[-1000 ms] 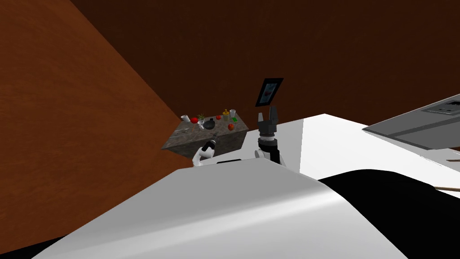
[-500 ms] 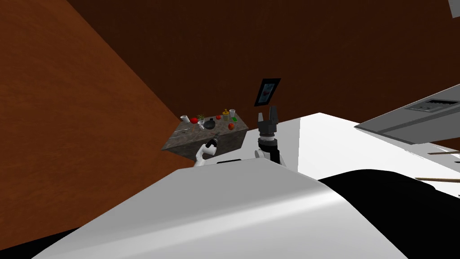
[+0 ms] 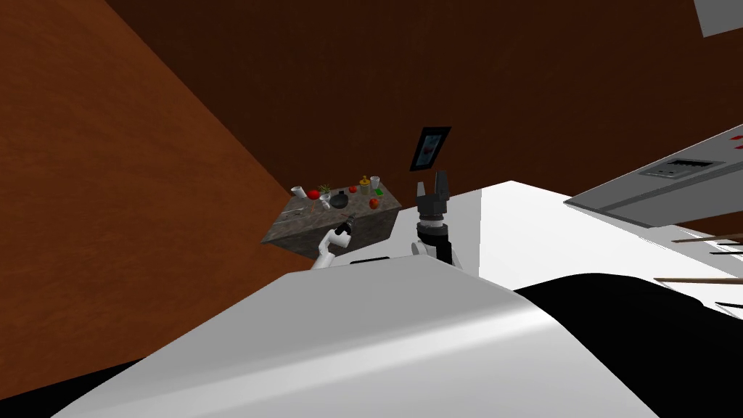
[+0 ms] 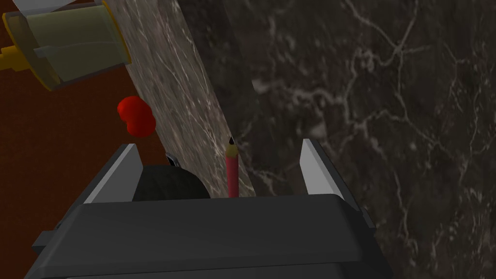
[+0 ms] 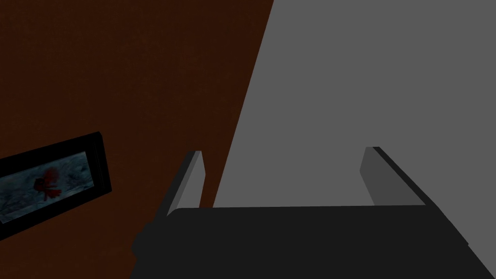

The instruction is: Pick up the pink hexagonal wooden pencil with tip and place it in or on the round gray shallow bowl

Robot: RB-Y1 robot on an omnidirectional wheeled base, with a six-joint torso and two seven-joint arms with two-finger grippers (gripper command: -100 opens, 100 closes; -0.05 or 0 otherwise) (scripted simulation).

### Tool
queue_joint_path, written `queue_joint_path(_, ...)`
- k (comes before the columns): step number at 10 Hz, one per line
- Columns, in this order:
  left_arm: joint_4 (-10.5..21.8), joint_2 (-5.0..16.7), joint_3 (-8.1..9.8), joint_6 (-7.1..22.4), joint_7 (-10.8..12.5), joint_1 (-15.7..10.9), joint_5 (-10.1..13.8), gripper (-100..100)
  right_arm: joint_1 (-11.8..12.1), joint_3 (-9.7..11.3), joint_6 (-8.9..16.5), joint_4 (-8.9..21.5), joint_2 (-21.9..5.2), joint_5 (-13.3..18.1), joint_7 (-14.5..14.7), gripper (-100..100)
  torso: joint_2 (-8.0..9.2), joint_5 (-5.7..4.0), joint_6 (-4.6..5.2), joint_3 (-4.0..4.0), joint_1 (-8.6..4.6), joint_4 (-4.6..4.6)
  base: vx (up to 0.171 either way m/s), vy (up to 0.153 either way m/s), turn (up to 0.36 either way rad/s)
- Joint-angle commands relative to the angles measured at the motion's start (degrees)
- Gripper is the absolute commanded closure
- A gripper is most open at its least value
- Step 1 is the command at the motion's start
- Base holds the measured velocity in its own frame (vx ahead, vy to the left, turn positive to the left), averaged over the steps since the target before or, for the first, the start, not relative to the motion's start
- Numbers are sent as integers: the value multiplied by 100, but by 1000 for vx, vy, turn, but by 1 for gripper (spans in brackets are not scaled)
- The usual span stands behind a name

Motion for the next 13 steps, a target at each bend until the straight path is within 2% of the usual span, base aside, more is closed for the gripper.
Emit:
queue_joint_path(1,0,0,0,0,0,0,0,0,0,0,0,0,0,0,0,0,0,0,0,0,0,0,0,0,0)
queue_joint_path(2,170,-27,45,-138,-23,-24,-4,-100,0,0,0,0,0,0,0,0,-2,-1,0,-1,-6,0,46,-11,-31)
queue_joint_path(3,284,-45,75,-229,-38,-40,-8,-100,0,0,0,0,0,0,0,0,-16,-3,1,-9,-12,-3,99,-33,-33)
queue_joint_path(4,206,-17,55,-157,-27,-32,12,-100,1,0,0,0,0,0,0,0,-34,-4,1,-19,-20,-7,48,-17,-1)
queue_joint_path(5,218,-18,59,-177,-30,-34,12,100,1,0,0,0,0,0,0,0,-24,-4,0,-15,-16,-6,7,-3,2)
queue_joint_path(9,235,-17,46,-156,-30,-5,16,100,0,0,0,0,0,0,0,0,-23,-4,6,-5,-11,13,-2,0,3)
queue_joint_path(10,235,-17,46,-156,-30,-5,16,0,0,0,0,0,0,0,0,0,-25,-4,6,-6,-11,13,0,0,0)
queue_joint_path(11,56,-9,15,-47,-9,-7,-1,100,0,0,0,0,0,0,0,0,-26,-4,6,-7,-11,12,-51,9,30)
queue_joint_path(12,128,-11,28,-102,-21,1,6,100,0,0,0,0,0,0,0,0,-9,-4,5,3,-8,16,-31,5,5)
queue_joint_path(13,110,-11,26,-87,-18,0,4,0,0,0,0,0,0,0,0,0,-12,-4,5,2,-9,15,0,0,0)
